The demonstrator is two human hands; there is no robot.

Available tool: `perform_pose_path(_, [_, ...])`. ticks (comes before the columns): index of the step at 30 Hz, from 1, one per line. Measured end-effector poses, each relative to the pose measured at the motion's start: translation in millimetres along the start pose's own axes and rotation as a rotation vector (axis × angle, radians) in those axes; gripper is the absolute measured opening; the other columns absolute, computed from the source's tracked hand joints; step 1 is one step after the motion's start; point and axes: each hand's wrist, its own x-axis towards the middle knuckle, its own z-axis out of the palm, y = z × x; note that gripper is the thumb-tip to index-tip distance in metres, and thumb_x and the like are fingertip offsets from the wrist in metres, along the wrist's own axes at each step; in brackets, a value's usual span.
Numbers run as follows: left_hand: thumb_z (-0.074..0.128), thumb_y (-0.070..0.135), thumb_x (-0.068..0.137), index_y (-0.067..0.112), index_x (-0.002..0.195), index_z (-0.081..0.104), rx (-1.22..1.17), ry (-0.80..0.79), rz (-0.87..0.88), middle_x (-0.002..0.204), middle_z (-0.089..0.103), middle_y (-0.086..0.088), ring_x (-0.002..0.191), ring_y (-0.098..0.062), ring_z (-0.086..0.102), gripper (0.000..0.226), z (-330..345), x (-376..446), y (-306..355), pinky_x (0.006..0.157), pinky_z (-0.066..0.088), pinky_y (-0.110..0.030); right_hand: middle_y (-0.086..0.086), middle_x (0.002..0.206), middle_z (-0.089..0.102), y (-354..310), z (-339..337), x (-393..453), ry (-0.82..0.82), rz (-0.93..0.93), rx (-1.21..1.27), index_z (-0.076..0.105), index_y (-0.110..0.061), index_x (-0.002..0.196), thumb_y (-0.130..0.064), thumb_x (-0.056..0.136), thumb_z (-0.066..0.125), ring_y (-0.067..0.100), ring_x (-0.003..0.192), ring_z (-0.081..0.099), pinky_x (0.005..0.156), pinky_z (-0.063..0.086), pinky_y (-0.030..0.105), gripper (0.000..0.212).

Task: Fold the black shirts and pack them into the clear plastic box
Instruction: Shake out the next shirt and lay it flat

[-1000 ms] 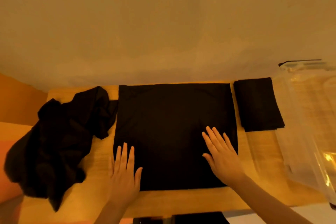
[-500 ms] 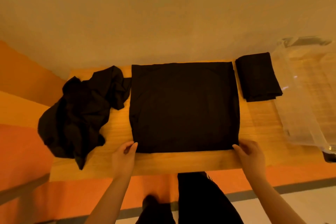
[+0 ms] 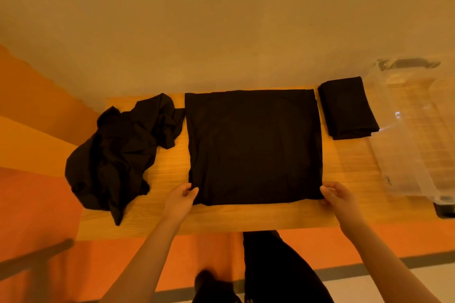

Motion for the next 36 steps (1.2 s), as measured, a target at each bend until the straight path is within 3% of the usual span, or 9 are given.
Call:
perform_pose_path(6, [0.057, 0.032, 0.091, 0.015, 0.110, 0.064, -0.315, -0.001, -0.108, 0.103, 0.064, 0.004, 0.107, -0.020, 0.056, 0.026, -4, 5, 5, 0.094, 0.045, -0.035, 0.005, 0.081, 0.065, -13, -7, 8, -0.167, 0.060, -0.169, 0.067, -0.009, 0.083, -0.008, 0.088, 0.060, 0.017, 0.077, 0.061, 0.065, 0.045, 0.027, 0.009])
perform_pose_path(10, [0.050, 0.024, 0.095, 0.014, 0.113, 0.061, -0.606, -0.029, -0.099, 0.095, 0.064, 0.006, 0.083, -0.012, 0.055, 0.024, -9, 3, 6, 0.078, 0.045, -0.032, 0.003, 0.061, 0.055, -15, -17, 12, -0.172, 0.120, 0.172, 0.056, -0.005, 0.073, -0.005, 0.093, 0.048, 0.006, 0.052, 0.057, 0.057, 0.044, 0.023, 0.022])
perform_pose_path(13, [0.048, 0.019, 0.096, 0.018, 0.111, 0.061, -0.592, -0.139, -0.069, 0.099, 0.066, 0.005, 0.093, -0.013, 0.058, 0.020, -10, 3, 7, 0.081, 0.044, -0.029, 0.002, 0.057, 0.044, -11, -20, 16, -0.247, 0.161, 0.269, 0.052, -0.007, 0.072, -0.004, 0.094, 0.043, 0.004, 0.042, 0.043, 0.045, 0.039, 0.016, 0.024])
perform_pose_path(16, [0.051, 0.011, 0.093, 0.019, 0.107, 0.061, -0.570, -0.285, -0.053, 0.108, 0.067, 0.002, 0.102, -0.013, 0.062, 0.019, -12, 3, 9, 0.088, 0.047, -0.029, 0.006, 0.068, 0.054, -11, -18, 18, -0.294, 0.161, 0.206, 0.060, -0.006, 0.082, -0.016, 0.078, 0.065, 0.010, 0.053, 0.049, 0.048, 0.042, 0.015, 0.012])
perform_pose_path(19, [0.057, 0.010, 0.089, 0.016, 0.108, 0.062, -0.468, -0.395, -0.089, 0.113, 0.066, -0.002, 0.108, -0.016, 0.060, 0.021, -18, 5, 7, 0.094, 0.045, -0.031, 0.002, 0.083, 0.071, -8, -20, 23, -0.293, 0.155, 0.134, 0.068, -0.012, 0.093, -0.037, 0.049, 0.085, 0.015, 0.068, 0.065, 0.055, 0.052, 0.018, 0.054])
perform_pose_path(22, [0.061, 0.010, 0.085, 0.012, 0.105, 0.063, -0.438, -0.404, -0.142, 0.114, 0.066, -0.006, 0.110, -0.019, 0.059, 0.020, -24, 7, 3, 0.097, 0.044, -0.033, 0.009, 0.089, 0.066, -9, -20, 24, -0.272, 0.147, 0.068, 0.068, -0.013, 0.094, -0.010, 0.085, 0.063, 0.017, 0.069, 0.058, 0.059, 0.050, 0.020, 0.011])
perform_pose_path(29, [0.064, 0.021, 0.081, 0.005, 0.098, 0.062, -0.585, -0.355, -0.150, 0.096, 0.066, -0.001, 0.086, -0.012, 0.063, 0.023, -34, 6, -9, 0.073, 0.045, -0.022, 0.008, 0.070, 0.055, -8, -28, 25, -0.160, 0.170, 0.005, 0.061, -0.003, 0.078, -0.003, 0.090, 0.054, 0.015, 0.060, 0.052, 0.054, 0.049, 0.019, 0.014])
perform_pose_path(32, [0.059, 0.028, 0.083, 0.011, 0.088, 0.056, -0.593, -0.325, -0.170, 0.079, 0.046, -0.002, 0.059, -0.009, 0.042, 0.018, -37, 6, -18, 0.057, 0.029, -0.024, 0.005, 0.061, 0.053, -5, -29, 23, -0.162, 0.219, 0.118, 0.058, -0.004, 0.080, -0.004, 0.091, 0.052, 0.010, 0.046, 0.051, 0.046, 0.048, 0.017, 0.012])
perform_pose_path(36, [0.047, 0.022, 0.095, 0.010, 0.097, 0.063, -0.616, -0.269, -0.165, 0.090, 0.055, -0.006, 0.064, -0.011, 0.040, 0.021, -31, 7, -24, 0.053, 0.033, -0.020, 0.005, 0.066, 0.058, -3, -28, 24, -0.172, 0.273, 0.243, 0.059, -0.004, 0.091, -0.004, 0.091, 0.051, 0.008, 0.046, 0.055, 0.052, 0.054, 0.021, 0.008])
